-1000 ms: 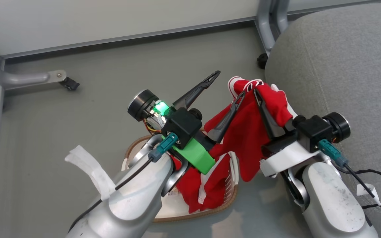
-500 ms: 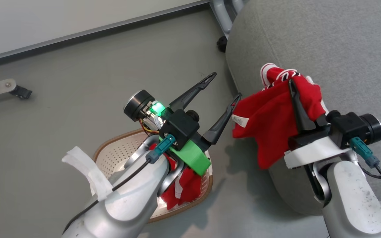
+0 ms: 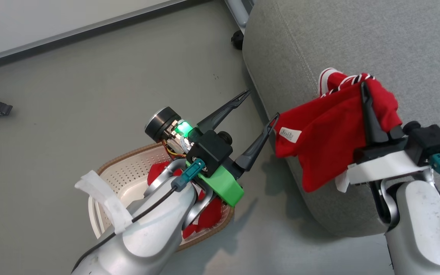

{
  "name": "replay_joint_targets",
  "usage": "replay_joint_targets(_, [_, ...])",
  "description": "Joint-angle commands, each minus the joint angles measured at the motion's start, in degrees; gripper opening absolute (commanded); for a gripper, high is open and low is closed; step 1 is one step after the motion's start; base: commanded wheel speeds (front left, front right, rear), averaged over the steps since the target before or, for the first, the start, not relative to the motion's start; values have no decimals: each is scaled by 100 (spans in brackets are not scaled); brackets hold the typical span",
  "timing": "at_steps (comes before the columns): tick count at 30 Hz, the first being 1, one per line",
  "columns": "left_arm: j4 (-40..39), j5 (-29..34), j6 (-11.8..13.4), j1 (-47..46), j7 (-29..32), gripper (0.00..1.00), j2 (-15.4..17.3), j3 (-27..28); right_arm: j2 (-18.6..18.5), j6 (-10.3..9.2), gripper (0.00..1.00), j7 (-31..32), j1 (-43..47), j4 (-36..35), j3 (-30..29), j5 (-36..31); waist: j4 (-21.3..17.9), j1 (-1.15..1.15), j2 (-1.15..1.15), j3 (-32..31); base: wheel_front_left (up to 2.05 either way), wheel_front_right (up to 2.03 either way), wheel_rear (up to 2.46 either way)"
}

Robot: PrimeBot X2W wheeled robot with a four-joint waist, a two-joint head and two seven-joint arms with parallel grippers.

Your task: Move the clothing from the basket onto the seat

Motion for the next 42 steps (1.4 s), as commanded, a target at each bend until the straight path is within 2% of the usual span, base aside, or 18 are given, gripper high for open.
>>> replay_joint_targets(1, [34, 26, -20, 35, -4, 100, 35, -1, -18, -2, 0, -28, -162, -52, -74, -39, 6, 0, 0, 63, 0, 0, 0])
replay_joint_targets(8, [99, 64, -33, -198, -2, 100, 62, -35, -27, -2, 0, -28, -984, -156, -563, -185, 45, 0, 0, 501, 0, 0, 0])
replay_joint_targets(13, [126, 135, -20, -426, -3, 100, 74, -35, -220, -2, 0, -28, -1779, -183, -895, -249, 91, 0, 0, 962, 0, 0, 0])
replay_joint_targets(23, [152, 269, -64, -913, -3, 100, 83, -67, -1151, -3, 0, -28, -3399, 80, -1502, -223, 178, 0, 0, 1839, 0, 0, 0])
replay_joint_targets(28, [179, 349, -92, -1124, -4, 100, 59, -196, -1472, -3, 0, -28, -3810, 501, -1740, -266, 228, 0, 0, 2142, 0, 0, 0])
replay_joint_targets(32, [164, 371, -117, -1238, -4, 100, 12, -276, -1662, -3, 0, -28, -3925, 1116, -1911, -276, 280, 0, 0, 2288, 0, 0, 0])
replay_joint_targets(42, [137, 350, -131, -1317, -4, 100, -43, -292, -1612, -3, 0, -27, -3794, 2638, -2120, -364, 382, 0, 0, 2441, 0, 0, 0])
